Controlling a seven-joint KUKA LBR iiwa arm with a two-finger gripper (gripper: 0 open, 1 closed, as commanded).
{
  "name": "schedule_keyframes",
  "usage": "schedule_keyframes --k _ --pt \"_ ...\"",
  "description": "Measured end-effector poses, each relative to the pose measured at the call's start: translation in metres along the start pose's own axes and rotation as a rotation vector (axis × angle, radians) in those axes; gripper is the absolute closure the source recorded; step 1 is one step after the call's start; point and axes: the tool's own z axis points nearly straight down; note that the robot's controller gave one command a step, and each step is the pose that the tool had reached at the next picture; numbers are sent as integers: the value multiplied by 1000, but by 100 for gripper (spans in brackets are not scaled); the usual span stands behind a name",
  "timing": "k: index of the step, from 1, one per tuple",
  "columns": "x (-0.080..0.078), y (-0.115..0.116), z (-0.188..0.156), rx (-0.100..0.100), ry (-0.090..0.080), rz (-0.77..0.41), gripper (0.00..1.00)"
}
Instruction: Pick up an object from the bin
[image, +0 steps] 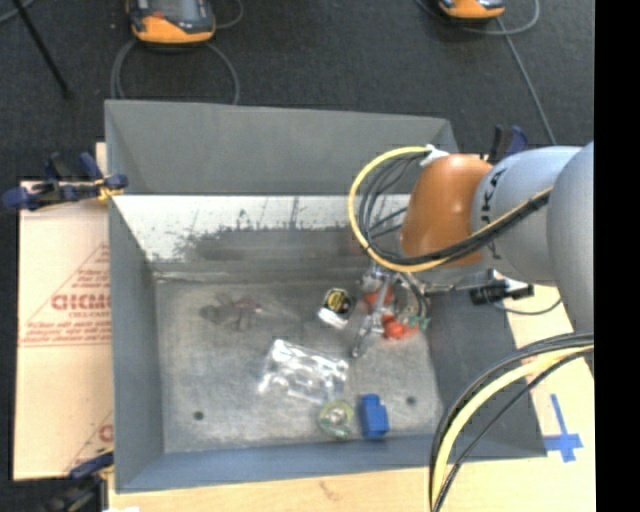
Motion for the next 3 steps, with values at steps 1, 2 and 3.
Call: schedule_keyframes --k 1,2,3 --pt "-12 65 -40 -1 10 245 0" --pt "-5 30 -30 6 16 361 0" --pt "-19 17 -2 6 13 484 0"
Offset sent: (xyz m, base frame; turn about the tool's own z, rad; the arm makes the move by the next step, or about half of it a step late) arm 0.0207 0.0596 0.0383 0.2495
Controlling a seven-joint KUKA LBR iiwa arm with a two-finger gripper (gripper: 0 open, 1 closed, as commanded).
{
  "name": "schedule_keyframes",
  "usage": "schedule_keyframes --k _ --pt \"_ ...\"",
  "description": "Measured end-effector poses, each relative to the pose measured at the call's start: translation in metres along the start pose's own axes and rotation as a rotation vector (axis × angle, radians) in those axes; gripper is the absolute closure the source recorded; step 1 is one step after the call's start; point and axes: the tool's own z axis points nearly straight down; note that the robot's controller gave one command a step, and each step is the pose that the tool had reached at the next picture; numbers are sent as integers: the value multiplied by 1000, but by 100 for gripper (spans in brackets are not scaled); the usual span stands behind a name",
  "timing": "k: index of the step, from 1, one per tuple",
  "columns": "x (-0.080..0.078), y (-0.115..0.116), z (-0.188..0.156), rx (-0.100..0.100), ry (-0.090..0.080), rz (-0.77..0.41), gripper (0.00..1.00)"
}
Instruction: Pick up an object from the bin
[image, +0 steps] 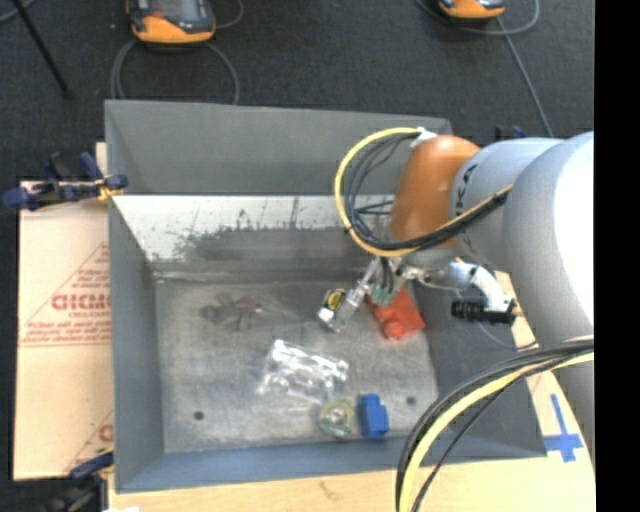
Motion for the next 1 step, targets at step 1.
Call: schedule_keyframes --k 1 --pt "0 10 2 -1 -9 -102 0"
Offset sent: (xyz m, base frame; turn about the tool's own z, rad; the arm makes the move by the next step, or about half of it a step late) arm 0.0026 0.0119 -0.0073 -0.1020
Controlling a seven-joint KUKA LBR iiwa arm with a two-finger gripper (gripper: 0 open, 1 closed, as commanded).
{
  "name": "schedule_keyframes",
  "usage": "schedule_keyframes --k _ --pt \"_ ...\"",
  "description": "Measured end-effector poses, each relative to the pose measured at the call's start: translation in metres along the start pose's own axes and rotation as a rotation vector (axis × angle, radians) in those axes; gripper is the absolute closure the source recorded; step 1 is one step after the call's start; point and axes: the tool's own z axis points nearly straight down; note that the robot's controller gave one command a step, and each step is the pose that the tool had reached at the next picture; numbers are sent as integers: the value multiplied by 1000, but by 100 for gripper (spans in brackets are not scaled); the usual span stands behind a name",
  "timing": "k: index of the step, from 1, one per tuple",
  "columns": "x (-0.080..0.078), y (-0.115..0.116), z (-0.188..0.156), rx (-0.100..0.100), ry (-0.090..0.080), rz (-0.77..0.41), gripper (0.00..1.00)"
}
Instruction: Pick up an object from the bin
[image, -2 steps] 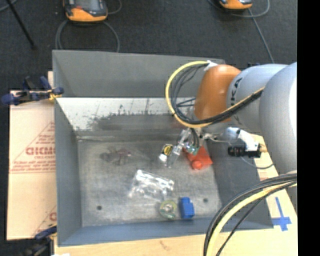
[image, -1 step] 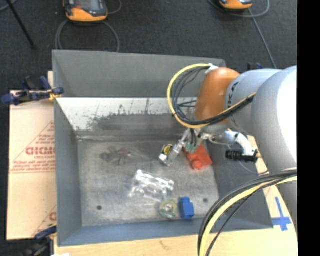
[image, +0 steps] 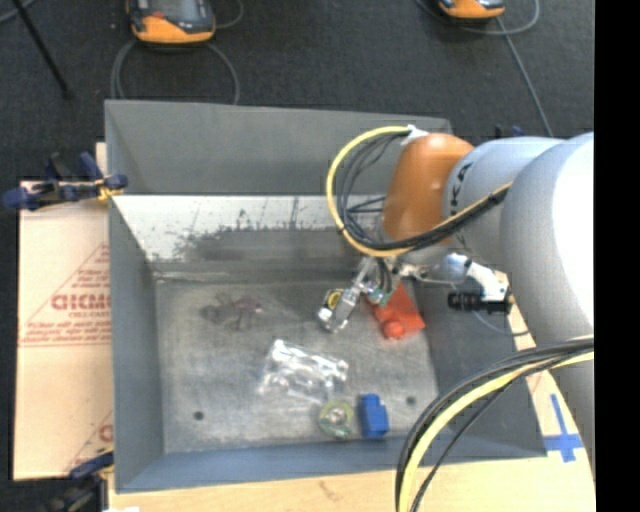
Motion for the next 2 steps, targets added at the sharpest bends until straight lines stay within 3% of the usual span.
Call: schedule_keyframes --k 1,2 --pt "6 2 0 -2 0 75 0" --pt "1 3 0 -1 7 84 0"
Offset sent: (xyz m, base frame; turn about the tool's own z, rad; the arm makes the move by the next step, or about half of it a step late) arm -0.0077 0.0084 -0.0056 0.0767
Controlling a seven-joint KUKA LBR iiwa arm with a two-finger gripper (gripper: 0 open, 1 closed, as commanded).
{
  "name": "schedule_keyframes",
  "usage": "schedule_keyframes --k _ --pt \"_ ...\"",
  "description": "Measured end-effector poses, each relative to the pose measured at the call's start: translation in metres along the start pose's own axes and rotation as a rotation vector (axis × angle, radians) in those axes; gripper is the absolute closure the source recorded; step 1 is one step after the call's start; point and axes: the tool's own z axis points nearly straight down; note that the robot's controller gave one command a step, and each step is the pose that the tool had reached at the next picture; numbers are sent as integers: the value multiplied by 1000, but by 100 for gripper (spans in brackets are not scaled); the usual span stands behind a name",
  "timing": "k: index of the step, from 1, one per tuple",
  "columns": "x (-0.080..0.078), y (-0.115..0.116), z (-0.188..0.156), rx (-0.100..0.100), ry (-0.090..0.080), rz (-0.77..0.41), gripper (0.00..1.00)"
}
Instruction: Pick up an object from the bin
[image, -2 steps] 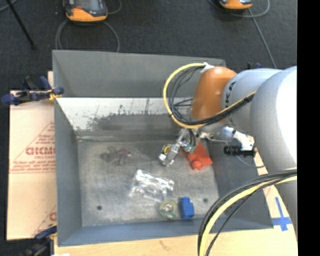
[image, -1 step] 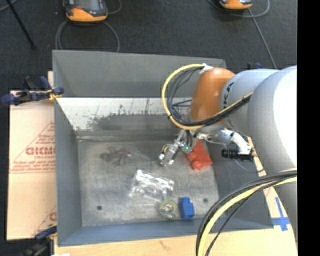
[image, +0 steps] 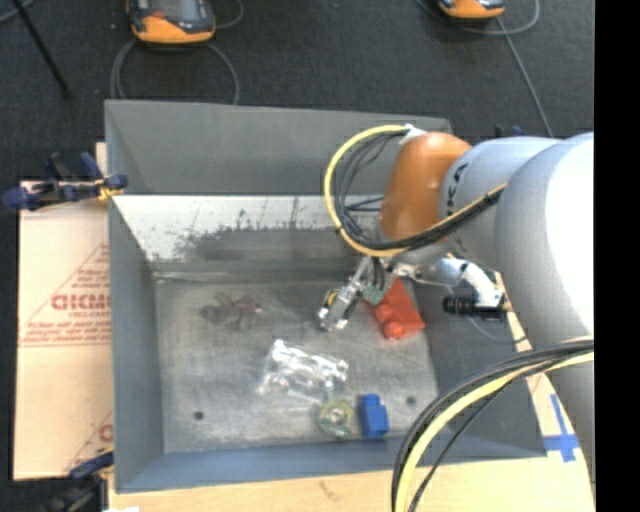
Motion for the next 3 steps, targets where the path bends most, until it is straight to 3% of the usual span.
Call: schedule_keyframes --k 1,2,3 --pt "2 -2 0 -2 -6 -12 0" --pt "2 -2 -1 -4 -7 -14 100" --pt "26 3 -169 -3 -3 -6 100"
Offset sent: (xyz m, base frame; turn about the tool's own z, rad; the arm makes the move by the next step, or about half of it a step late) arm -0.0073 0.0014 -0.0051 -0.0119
